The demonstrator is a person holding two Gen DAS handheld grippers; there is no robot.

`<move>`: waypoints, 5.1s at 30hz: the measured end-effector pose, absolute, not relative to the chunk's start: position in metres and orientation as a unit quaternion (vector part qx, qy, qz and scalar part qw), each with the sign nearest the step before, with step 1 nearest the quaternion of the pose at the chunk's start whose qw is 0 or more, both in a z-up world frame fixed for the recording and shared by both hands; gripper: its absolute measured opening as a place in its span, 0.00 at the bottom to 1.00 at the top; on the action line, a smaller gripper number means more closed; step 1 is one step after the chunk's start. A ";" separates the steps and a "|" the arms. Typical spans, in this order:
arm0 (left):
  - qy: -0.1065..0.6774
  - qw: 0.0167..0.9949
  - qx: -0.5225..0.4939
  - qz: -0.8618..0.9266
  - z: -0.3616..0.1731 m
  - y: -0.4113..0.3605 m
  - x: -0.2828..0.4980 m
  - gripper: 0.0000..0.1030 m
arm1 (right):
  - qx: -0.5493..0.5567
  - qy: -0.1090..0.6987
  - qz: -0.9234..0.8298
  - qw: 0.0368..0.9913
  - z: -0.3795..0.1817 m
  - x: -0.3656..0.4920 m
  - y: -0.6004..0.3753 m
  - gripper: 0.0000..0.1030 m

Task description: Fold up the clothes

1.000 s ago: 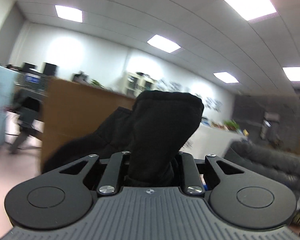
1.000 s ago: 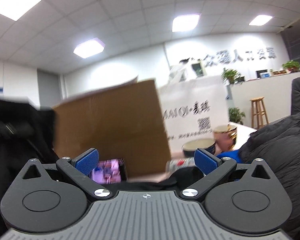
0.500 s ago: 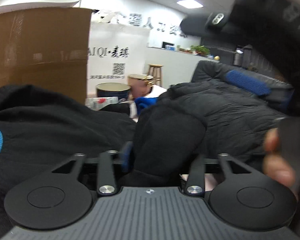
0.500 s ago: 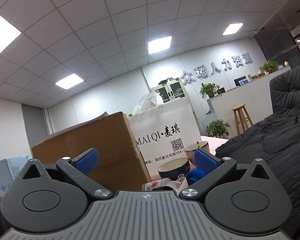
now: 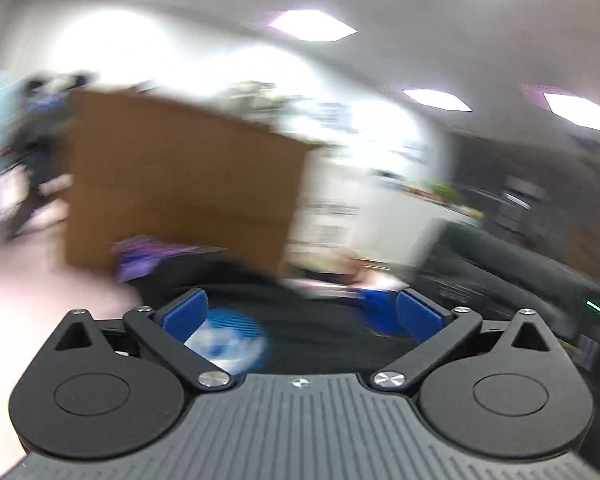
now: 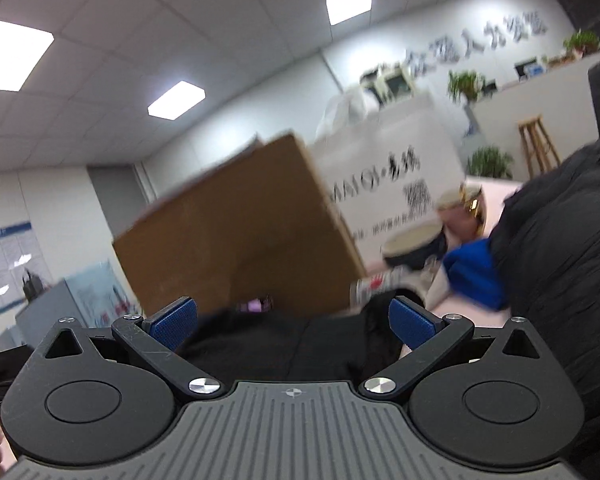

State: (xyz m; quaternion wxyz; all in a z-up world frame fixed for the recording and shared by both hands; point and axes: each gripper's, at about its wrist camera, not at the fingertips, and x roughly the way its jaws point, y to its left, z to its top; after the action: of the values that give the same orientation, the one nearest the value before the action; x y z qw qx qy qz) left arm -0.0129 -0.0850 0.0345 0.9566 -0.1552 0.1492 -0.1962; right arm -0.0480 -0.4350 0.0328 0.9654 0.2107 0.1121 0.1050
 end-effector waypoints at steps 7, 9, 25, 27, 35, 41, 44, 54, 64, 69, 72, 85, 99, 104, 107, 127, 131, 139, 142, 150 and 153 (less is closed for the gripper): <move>0.343 0.869 -0.294 -0.203 -0.040 -0.033 0.039 1.00 | 0.164 0.242 0.038 0.955 0.000 -0.006 -0.418 1.00; 0.381 0.830 -0.328 -0.243 -0.055 -0.037 0.048 1.00 | 0.183 0.264 0.056 0.945 -0.010 -0.002 -0.421 1.00; 0.285 0.869 -0.281 -0.292 -0.035 -0.046 0.003 0.28 | 0.272 0.305 0.149 0.901 -0.019 -0.002 -0.396 0.97; 0.258 0.872 -0.287 -0.300 -0.032 -0.032 -0.004 0.23 | 0.265 0.311 0.156 0.899 -0.015 -0.006 -0.382 0.97; 0.243 0.888 -0.273 -0.281 -0.018 0.015 -0.048 0.32 | 0.222 0.302 0.128 0.918 0.000 -0.028 -0.354 0.97; 0.260 0.890 -0.282 -0.245 -0.017 0.024 -0.017 0.86 | 0.218 0.281 0.087 0.930 0.011 -0.037 -0.370 0.97; 0.278 0.874 -0.302 -0.259 -0.011 0.024 0.022 0.90 | 0.214 0.272 0.082 0.934 0.014 -0.035 -0.376 0.99; 0.400 0.818 -0.343 -0.230 -0.032 -0.008 0.138 0.93 | 0.234 0.303 0.110 0.917 0.008 -0.001 -0.403 0.99; 0.341 0.875 -0.219 -0.266 -0.023 -0.057 0.133 0.46 | 0.267 0.318 0.153 0.897 -0.010 0.018 -0.407 0.99; 0.258 0.898 -0.218 -0.282 0.009 -0.036 0.083 0.23 | 0.289 0.324 0.174 0.884 -0.008 0.018 -0.397 0.96; 0.222 0.904 -0.244 -0.271 0.027 -0.009 0.047 0.21 | 0.298 0.329 0.212 0.871 -0.004 0.018 -0.379 0.95; 0.290 0.934 -0.180 -0.109 -0.003 0.071 0.008 0.84 | 0.133 0.325 0.203 0.914 0.015 -0.004 -0.294 0.97; 0.119 0.991 0.004 -0.068 0.042 0.048 -0.030 0.86 | 0.104 0.210 0.180 0.955 0.041 -0.042 -0.307 0.99; 0.136 0.986 0.061 -0.073 0.027 0.007 0.011 0.86 | 0.105 0.150 0.286 0.940 0.054 -0.048 -0.277 0.99; 0.166 0.978 0.077 -0.098 0.016 -0.014 0.039 0.86 | 0.099 0.181 0.321 0.924 0.044 -0.034 -0.261 0.99; 0.233 0.965 0.038 -0.111 -0.010 -0.012 0.077 1.00 | 0.135 0.273 0.292 0.906 -0.014 0.028 -0.301 1.00; 0.168 0.982 0.026 -0.088 0.004 -0.002 0.055 1.00 | 0.157 0.224 0.307 0.912 -0.004 0.021 -0.311 1.00; 0.084 0.996 -0.018 -0.023 0.012 0.032 0.021 1.00 | 0.087 0.094 0.177 0.976 0.008 0.005 -0.352 1.00; 0.074 0.997 -0.023 0.005 0.008 0.041 0.015 1.00 | 0.074 0.061 0.129 0.987 0.006 0.003 -0.364 1.00; 0.063 0.997 0.011 0.039 -0.001 0.036 0.014 1.00 | 0.015 -0.006 0.029 0.999 -0.002 -0.005 -0.369 1.00; 0.048 0.997 0.011 0.053 -0.001 0.036 0.012 1.00 | 0.011 -0.012 0.014 1.000 -0.001 -0.009 -0.370 1.00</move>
State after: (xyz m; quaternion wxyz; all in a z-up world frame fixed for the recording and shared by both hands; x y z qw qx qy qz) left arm 0.0122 0.0359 -0.0007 0.9974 0.0110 0.0475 0.0526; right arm -0.0089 -0.3700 -0.0007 0.9998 0.0111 -0.0115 0.0137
